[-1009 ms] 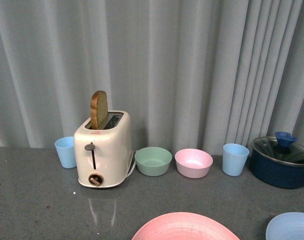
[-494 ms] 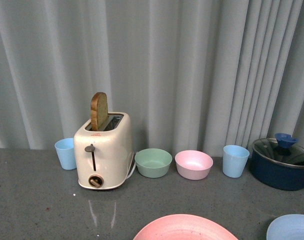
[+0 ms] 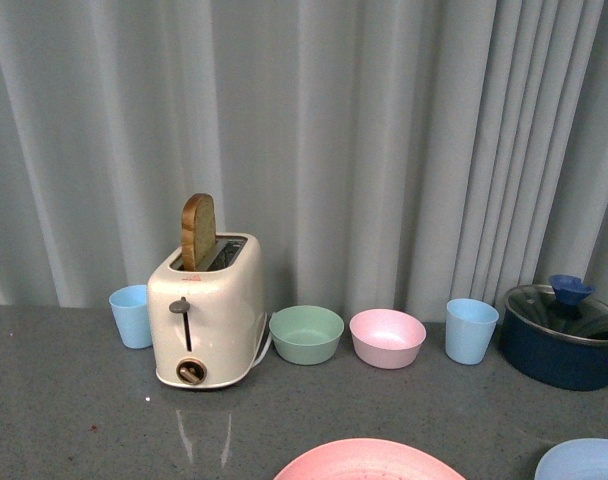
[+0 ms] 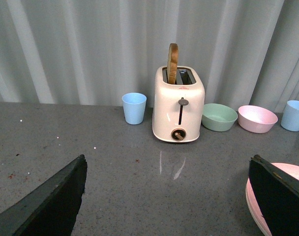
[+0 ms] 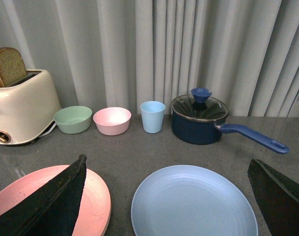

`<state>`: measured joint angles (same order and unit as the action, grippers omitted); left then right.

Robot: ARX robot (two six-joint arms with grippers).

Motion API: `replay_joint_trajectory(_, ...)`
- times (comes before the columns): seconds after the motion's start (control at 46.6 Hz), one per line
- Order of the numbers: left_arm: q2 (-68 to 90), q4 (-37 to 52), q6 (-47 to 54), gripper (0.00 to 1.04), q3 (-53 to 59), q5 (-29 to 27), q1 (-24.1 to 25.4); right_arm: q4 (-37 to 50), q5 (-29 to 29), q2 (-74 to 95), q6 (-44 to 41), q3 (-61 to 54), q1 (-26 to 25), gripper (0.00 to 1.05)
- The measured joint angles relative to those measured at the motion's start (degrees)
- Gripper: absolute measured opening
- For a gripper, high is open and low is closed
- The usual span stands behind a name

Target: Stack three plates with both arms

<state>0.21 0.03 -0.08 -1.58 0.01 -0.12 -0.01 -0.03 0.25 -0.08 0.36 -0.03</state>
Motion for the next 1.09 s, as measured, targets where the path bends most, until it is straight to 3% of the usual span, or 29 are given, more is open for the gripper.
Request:
replay_joint_trajectory(0.043, 0.00, 0.00, 0.00, 0.98, 0.00, 0.00, 0.00, 2.25, 4.24, 1.18, -1.14, -0.11, 1.60, 0.97)
replay_joint_trajectory(0.15, 0.00, 0.00, 0.00, 0.98, 0.00, -0.24, 0.00, 18.27, 30.51, 11.67, -6.47, 0.13, 4.39, 0.97)
replay_joint_trajectory(0.215, 0.00, 0.00, 0.02, 0.98, 0.00, 0.02, 0.00, 24.70, 34.38, 19.08, -7.15, 1.38, -0.17, 0.97)
replay_joint_trajectory(0.3, 0.00, 0.00, 0.00, 0.98, 0.00, 0.02, 0.00, 31.28, 23.65, 35.69, -4.52, 8.81, -14.01, 0.97)
replay_joint_trajectory(0.365, 0.00, 0.00, 0.00, 0.98, 0.00, 0.00, 0.00, 30.45, 16.61, 45.18, -1.70, 14.80, -20.63, 0.97)
replay_joint_trajectory(0.537, 0.00, 0.00, 0.00, 0.98, 0.00, -0.04, 0.00, 20.44, 4.59, 69.61, 3.52, 32.09, -31.36, 0.97)
replay_joint_trajectory(0.708, 0.00, 0.00, 0.02, 0.98, 0.00, 0.00, 0.00, 9.40, -0.13, 88.78, 2.54, 48.72, -35.10, 0.97)
replay_joint_trajectory(0.794, 0.00, 0.00, 0.00, 0.98, 0.00, 0.00, 0.00, -0.52, -8.09, 97.74, -1.86, 57.42, -35.56, 0.97)
replay_joint_trajectory(0.88, 0.00, 0.00, 0.00, 0.98, 0.00, 0.00, 0.00, -5.22, -11.17, 102.79, -6.43, 60.04, -35.52, 0.97)
replay_joint_trajectory(1.095, 0.00, 0.00, 0.00, 0.98, 0.00, 0.00, 0.00, -2.71, -12.59, 108.48, -17.44, 58.01, -34.62, 0.97)
